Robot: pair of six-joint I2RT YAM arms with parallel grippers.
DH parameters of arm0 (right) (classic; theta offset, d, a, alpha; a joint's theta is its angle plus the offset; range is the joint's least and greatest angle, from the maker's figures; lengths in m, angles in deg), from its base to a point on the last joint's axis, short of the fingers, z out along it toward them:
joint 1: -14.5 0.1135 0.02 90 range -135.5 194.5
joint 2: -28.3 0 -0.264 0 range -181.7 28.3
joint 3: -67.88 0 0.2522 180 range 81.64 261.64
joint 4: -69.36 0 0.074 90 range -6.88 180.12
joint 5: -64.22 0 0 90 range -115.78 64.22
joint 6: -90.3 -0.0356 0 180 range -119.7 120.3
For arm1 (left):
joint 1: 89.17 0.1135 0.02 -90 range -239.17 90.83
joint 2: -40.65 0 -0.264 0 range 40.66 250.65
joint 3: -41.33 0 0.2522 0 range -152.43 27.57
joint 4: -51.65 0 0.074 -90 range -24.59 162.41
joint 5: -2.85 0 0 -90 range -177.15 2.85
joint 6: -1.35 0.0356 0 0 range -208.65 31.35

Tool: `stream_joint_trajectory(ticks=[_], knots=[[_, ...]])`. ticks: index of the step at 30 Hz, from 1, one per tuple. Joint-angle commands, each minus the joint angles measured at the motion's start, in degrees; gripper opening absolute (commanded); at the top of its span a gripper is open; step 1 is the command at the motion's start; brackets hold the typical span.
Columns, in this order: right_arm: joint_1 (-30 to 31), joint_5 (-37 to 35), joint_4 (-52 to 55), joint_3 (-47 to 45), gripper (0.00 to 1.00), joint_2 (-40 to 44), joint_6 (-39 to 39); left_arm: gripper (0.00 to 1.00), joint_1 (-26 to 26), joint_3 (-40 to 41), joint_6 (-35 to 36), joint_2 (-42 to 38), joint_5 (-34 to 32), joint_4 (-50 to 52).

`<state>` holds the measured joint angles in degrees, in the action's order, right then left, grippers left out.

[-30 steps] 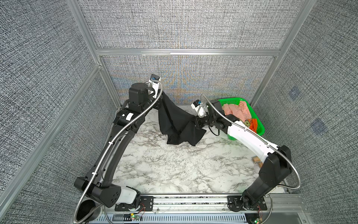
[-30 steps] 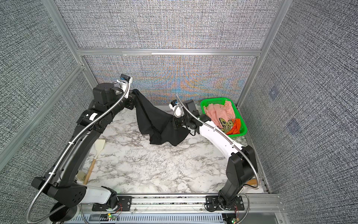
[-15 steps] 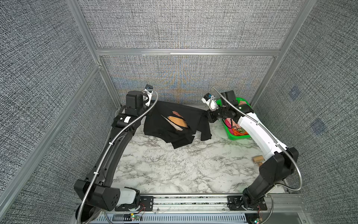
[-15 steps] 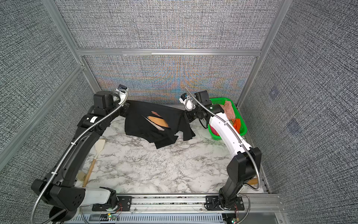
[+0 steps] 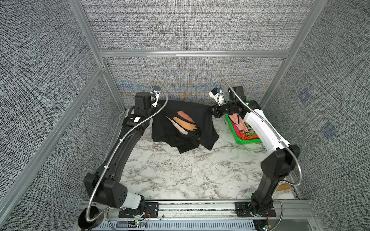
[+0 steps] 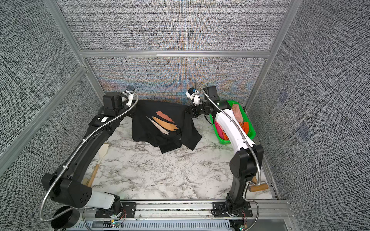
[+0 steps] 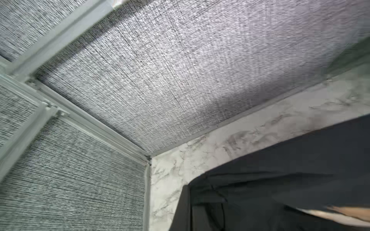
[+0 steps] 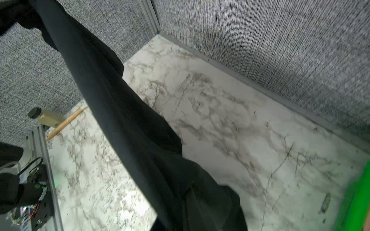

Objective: Fold and stack t-shirts
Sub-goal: Flatten out the T-shirt at the center of the table.

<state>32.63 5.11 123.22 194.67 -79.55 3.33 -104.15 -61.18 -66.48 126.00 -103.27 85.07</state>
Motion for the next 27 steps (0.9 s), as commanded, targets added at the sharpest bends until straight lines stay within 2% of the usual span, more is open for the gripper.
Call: stream_joint_trajectory(ticks=[1,4,7,11,14,18,22,23,24,25,27], knots=[[0.62,-1.99,1.61,11.92,0.00,-7.36,-0.10,0.00,0.26,-4.94,6.30,4.74,-11.44,-9.85],[1.32,-6.60,4.63,20.45,0.00,-12.54,2.23,0.00,0.07,-8.89,5.76,6.53,-12.11,-8.41],[2.22,-9.01,4.51,18.03,0.00,-12.42,5.15,0.00,-1.31,-6.50,5.32,3.67,-10.39,-7.28],[3.43,-12.05,5.04,6.03,0.00,-9.18,10.22,0.00,-6.04,8.84,5.50,-4.34,-14.99,-13.24],[3.70,-11.31,5.26,-2.56,0.02,-8.42,11.36,0.00,-10.27,19.29,4.34,-8.64,-16.25,-15.72],[6.39,-9.62,11.42,-6.63,0.03,-11.48,14.73,0.00,-15.64,26.63,-3.57,-8.64,-12.26,-9.55],[6.66,-13.28,16.65,-6.51,0.00,-15.16,18.01,0.00,-17.48,29.82,-9.66,-6.11,-9.02,-3.28],[6.13,-14.68,18.18,-5.63,0.00,-15.79,18.36,0.00,-17.62,29.25,-10.54,-5.08,-11.92,-0.33],[5.44,-14.60,20.48,-3.95,0.00,-16.06,18.42,0.00,-17.62,28.07,-15.63,-3.83,-18.50,2.74],[4.81,-12.92,22.66,-2.29,0.00,-15.92,18.46,0.00,-17.42,26.90,-17.09,-2.61,-23.26,5.15],[4.04,-7.70,26.58,0.80,0.00,-13.80,18.06,0.00,-17.19,24.46,-14.68,-0.53,-30.74,8.30]])
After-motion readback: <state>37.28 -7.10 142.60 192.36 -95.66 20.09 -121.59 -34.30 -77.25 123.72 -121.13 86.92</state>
